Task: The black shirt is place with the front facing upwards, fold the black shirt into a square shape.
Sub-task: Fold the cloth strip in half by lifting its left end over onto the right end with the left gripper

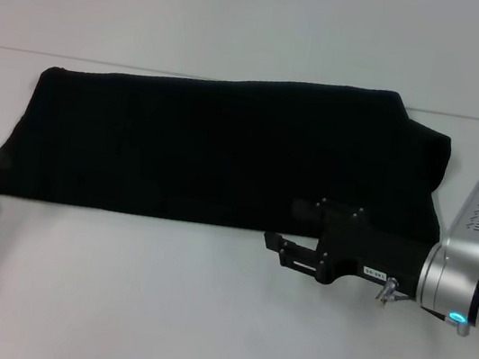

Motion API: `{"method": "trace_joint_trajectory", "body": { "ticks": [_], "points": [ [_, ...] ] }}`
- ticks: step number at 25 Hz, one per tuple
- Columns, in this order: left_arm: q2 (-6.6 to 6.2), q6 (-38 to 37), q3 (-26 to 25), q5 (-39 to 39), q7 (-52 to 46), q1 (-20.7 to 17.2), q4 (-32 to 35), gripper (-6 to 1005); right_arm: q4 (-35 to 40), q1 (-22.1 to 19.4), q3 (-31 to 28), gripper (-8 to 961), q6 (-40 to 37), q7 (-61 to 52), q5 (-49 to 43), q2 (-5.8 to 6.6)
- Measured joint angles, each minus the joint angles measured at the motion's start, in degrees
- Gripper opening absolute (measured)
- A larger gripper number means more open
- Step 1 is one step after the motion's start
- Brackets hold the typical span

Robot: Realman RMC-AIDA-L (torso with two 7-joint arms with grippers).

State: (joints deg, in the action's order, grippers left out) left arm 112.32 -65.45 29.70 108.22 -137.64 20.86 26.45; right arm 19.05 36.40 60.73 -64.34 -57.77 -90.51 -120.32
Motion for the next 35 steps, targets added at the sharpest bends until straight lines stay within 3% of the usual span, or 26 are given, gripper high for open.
{"method": "trace_joint_trajectory", "body": {
  "ticks": [23, 35],
  "points": [
    [0.21, 5.97, 0.20, -0.03, -1.09, 1.75, -1.63, 831, 0.02, 0.30, 2.38, 706, 0.00, 0.03, 0.03, -0.08],
    [0.24, 10.97, 2.35, 0.09, -0.37, 6.36, -4.47, 804, -0.47, 0.39, 2.38, 706, 0.18, 0.03, 0.15, -0.09]
  ]
}}
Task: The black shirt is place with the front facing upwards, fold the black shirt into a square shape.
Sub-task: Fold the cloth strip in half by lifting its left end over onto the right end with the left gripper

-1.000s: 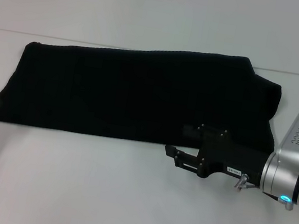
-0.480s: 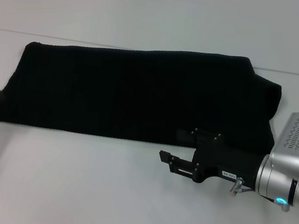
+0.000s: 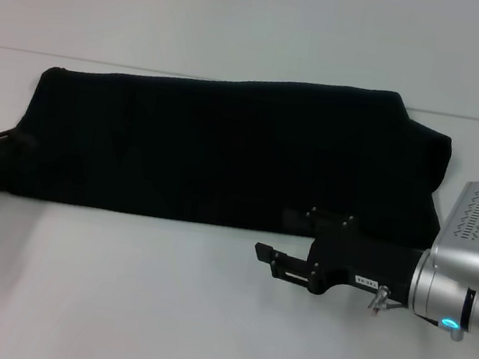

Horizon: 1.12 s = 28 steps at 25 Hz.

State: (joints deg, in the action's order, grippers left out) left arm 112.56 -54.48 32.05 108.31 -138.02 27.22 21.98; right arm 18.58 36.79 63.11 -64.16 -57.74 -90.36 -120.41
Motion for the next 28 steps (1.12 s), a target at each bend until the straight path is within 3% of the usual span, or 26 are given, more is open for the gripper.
{"method": "trace_joint_trajectory", "body": {
  "ticks": [11, 16, 25, 28],
  "points": [
    [0.14, 1.75, 2.63, 0.20, 0.63, 0.93, 0.59, 779, -0.04, 0.14, -0.52, 706, -0.14, 0.00, 0.11, 0.00],
    [0.23, 2.51, 4.07, 0.17, 1.16, 1.09, 0.73, 578, -0.04, 0.21, -0.54, 706, -0.15, 0.00, 0.15, -0.02],
    [0.69, 2.76, 3.66, -0.25, 2.24, 0.99, 1.52, 333, -0.04, 0.20, -0.53, 706, -0.18, 0.00, 0.28, -0.09],
    [0.94, 3.08, 3.52, -0.39, 2.84, 0.96, 1.66, 197, -0.04, 0.21, -0.53, 706, -0.18, 0.00, 0.28, -0.08]
  ]
}}
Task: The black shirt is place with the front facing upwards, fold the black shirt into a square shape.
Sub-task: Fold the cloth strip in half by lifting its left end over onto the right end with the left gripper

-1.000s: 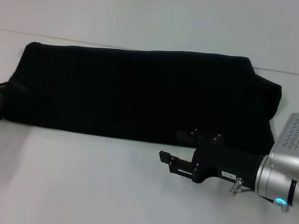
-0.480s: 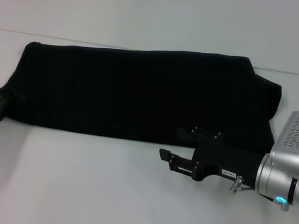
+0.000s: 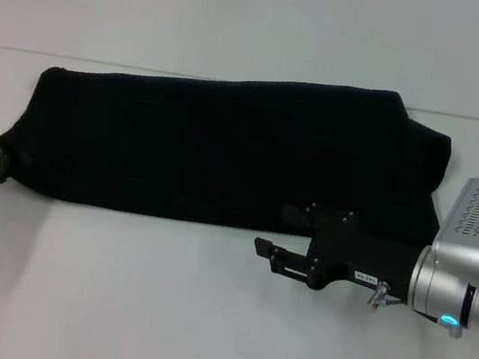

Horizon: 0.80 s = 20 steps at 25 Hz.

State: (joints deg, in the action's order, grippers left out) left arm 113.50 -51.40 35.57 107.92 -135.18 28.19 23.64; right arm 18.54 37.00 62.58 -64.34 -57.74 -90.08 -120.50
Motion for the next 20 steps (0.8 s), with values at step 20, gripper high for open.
{"method": "trace_joint_trajectory", "body": {
  "ticks": [20],
  "points": [
    [-2.03, 1.42, -9.96, -0.08, 2.55, -1.55, 2.05, 53, 0.00, -1.52, -0.25, 707, -0.13, -0.20, 1.14, 0.21]
  ]
}}
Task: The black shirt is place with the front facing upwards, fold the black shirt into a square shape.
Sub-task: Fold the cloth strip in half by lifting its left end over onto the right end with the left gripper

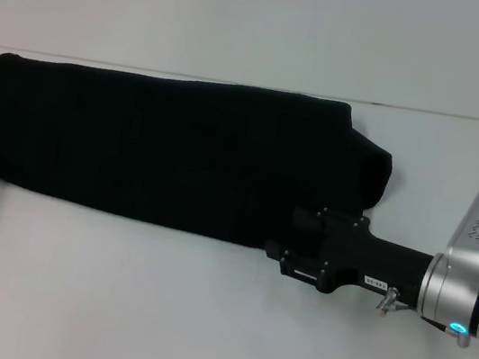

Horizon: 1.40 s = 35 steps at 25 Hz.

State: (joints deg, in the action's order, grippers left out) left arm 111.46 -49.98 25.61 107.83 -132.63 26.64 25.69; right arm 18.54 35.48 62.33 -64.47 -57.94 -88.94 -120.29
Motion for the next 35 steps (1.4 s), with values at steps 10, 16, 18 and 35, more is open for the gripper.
{"method": "trace_joint_trajectory", "body": {
  "ticks": [10, 16, 18, 35],
  "points": [
    [1.71, -11.29, -0.14, -5.89, 1.80, 7.79, 2.07, 52, 0.52, -4.20, -0.27, 707, -0.48, 0.05, 3.56, 0.34],
    [6.85, -15.81, 2.43, -6.08, 3.55, 18.47, 2.17, 52, 0.55, -7.99, -3.00, 707, -2.46, 0.08, 4.08, 0.48],
    [8.87, -15.84, 4.72, -6.08, 4.07, 20.70, 2.16, 52, 0.59, -8.98, -3.95, 707, -3.10, 0.08, 4.09, 0.53],
    [13.16, -6.22, 10.91, -12.30, 26.82, 25.60, -23.69, 53, 0.21, -10.09, -7.01, 707, -3.35, -0.07, 4.10, 0.36]
  ]
}}
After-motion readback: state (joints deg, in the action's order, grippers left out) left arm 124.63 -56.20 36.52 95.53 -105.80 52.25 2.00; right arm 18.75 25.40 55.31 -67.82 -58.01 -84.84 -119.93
